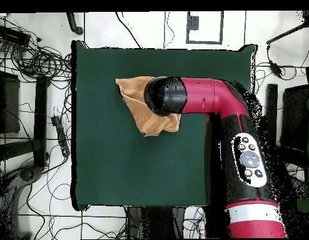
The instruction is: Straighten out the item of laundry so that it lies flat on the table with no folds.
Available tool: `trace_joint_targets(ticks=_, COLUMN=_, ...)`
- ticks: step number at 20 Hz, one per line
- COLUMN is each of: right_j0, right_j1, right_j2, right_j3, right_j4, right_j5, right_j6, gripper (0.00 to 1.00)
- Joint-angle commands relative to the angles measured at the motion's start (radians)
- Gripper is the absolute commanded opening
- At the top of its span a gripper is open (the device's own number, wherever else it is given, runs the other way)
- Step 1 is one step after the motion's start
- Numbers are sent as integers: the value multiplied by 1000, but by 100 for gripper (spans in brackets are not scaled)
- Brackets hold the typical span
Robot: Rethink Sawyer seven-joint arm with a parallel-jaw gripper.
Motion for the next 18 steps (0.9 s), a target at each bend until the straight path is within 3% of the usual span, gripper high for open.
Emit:
trace_joint_targets(ticks=1, right_j0=-16, right_j1=57, right_j2=174, right_j3=124, right_j4=-52, right_j5=128, right_j6=-319, gripper=100)
trace_joint_targets(ticks=18, right_j0=-88, right_j1=60, right_j2=286, right_j3=103, right_j4=-137, right_j5=212, right_j6=-381, gripper=100)
